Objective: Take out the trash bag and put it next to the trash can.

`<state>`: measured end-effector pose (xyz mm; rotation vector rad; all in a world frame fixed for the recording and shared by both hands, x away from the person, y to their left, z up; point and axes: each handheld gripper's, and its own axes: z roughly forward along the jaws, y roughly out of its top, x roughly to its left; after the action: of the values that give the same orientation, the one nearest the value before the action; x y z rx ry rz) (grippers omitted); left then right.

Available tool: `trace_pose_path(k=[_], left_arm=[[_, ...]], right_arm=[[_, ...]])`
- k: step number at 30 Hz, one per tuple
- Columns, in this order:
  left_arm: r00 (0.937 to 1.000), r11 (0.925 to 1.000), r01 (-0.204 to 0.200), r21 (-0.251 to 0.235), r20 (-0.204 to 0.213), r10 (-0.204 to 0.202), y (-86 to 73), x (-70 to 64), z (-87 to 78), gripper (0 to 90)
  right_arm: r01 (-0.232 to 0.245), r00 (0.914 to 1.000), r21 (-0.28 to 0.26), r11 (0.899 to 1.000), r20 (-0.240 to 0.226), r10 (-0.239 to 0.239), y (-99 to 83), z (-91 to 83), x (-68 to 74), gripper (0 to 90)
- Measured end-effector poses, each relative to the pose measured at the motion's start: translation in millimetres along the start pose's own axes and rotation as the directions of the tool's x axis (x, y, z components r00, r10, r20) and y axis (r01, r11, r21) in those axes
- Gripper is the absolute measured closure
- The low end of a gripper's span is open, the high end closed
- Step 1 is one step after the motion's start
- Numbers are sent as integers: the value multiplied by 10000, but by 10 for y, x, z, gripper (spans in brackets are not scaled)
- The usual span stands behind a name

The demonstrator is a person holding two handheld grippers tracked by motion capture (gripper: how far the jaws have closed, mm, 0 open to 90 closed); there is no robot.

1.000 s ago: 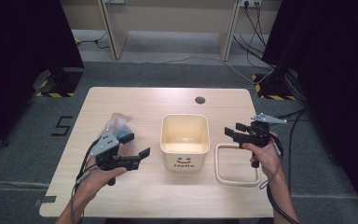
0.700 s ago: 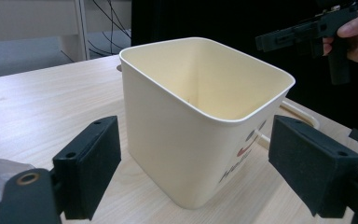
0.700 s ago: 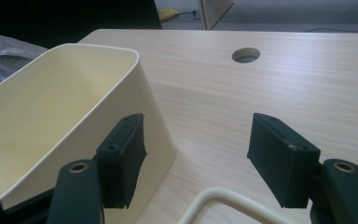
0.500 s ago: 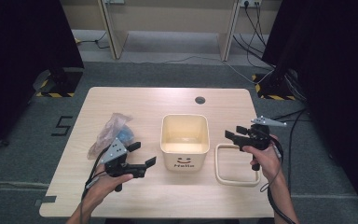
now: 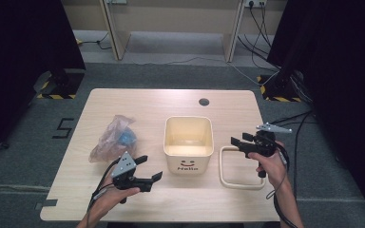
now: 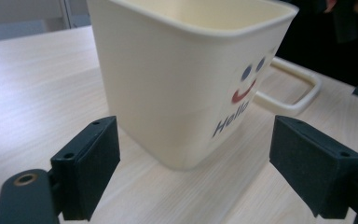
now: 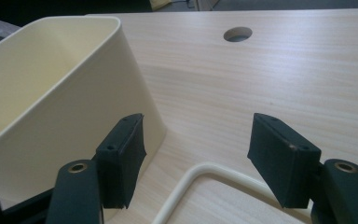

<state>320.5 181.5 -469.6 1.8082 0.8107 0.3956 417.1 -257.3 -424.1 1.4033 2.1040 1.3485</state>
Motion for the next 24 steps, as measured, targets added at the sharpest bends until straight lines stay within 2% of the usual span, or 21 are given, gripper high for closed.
trace_pose_path(k=[4,12,15,17,19,22,23,24], left_arm=[[9999,9996,86,279,-151,-82,-118,38,38,156],[9990,9928,-336,1147,-244,366,-299,57,132,158],[9974,9854,-560,1607,-353,625,-345,61,165,159],[9974,9787,-501,1992,-402,593,-372,71,177,159],[9972,9758,-505,2127,-433,610,-382,74,182,159],[9957,9646,-657,2555,-463,801,-417,87,196,160],[9956,9568,-639,2837,-476,806,-440,91,206,161],[9956,9568,-639,2837,-476,806,-440,91,206,161]], right_arm=[[-97,9999,88,9999,35,97,-39,11,-19,359],[-199,9997,110,9997,157,197,-94,-13,-69,358],[-209,9995,164,9996,240,205,-110,-17,-80,358],[-250,9994,191,9995,250,245,-120,-17,-89,358],[-235,9994,182,9996,245,231,-123,-20,-93,358],[-244,9994,184,9995,247,239,-126,-23,-93,358],[-203,9995,165,9997,259,198,-127,-28,-93,358],[-203,9995,165,9997,259,198,-127,-28,-93,358]])
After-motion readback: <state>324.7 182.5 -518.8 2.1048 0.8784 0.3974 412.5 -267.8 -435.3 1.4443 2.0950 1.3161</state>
